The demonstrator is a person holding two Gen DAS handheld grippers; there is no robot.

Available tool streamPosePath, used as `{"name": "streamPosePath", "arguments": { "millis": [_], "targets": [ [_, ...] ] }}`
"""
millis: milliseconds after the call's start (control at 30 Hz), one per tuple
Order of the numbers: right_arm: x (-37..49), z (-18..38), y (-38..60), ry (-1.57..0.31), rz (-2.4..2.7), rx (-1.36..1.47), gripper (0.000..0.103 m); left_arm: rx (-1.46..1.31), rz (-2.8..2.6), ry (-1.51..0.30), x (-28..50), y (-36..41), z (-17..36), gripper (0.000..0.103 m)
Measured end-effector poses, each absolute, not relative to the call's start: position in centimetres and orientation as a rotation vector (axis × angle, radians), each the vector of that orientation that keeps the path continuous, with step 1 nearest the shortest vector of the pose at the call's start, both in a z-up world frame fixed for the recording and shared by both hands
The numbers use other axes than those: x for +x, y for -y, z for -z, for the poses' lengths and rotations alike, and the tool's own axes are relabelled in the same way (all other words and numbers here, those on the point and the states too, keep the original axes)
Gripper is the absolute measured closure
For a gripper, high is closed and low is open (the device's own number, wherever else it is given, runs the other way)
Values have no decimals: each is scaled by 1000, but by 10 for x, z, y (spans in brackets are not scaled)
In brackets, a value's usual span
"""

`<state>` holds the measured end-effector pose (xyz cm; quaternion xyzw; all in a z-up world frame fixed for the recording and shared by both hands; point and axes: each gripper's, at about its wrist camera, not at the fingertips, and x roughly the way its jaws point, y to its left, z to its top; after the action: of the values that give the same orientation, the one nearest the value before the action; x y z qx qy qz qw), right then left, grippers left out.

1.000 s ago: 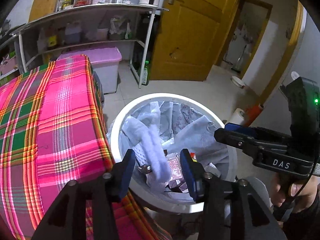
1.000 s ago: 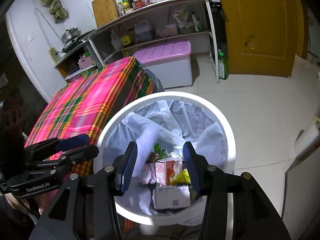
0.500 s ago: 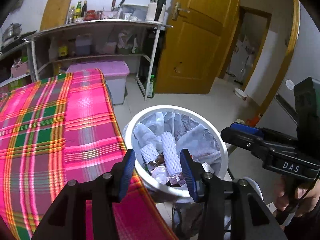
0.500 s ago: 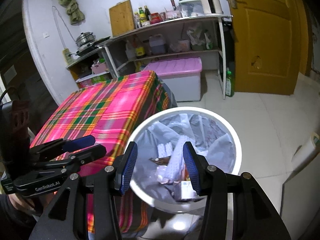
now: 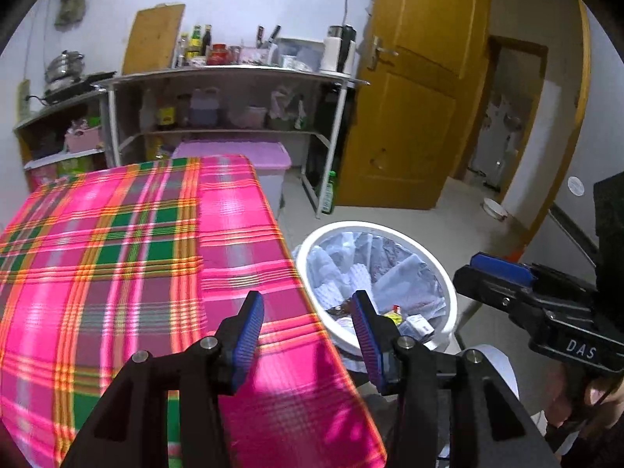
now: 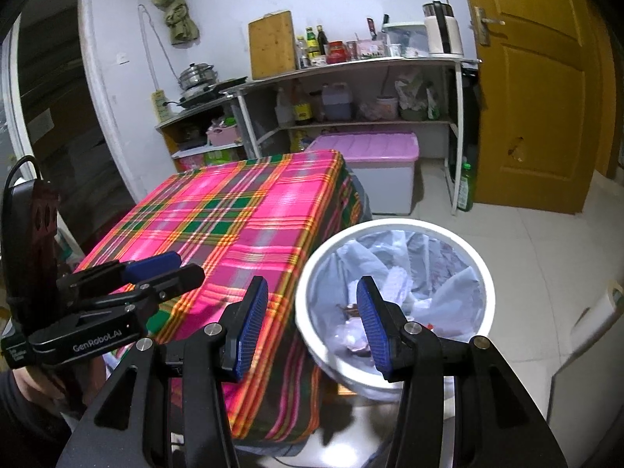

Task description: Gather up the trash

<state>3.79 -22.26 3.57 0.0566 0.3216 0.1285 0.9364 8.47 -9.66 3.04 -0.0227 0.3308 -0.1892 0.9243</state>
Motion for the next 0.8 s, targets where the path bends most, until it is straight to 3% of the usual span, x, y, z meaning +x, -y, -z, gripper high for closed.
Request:
{"name": "streamPosePath", "arguments": {
  "millis": [800],
  "targets": [
    [5,-37,196,-629,-292,79,54,-54,276,-610,32,59,-37,57]
  ]
}}
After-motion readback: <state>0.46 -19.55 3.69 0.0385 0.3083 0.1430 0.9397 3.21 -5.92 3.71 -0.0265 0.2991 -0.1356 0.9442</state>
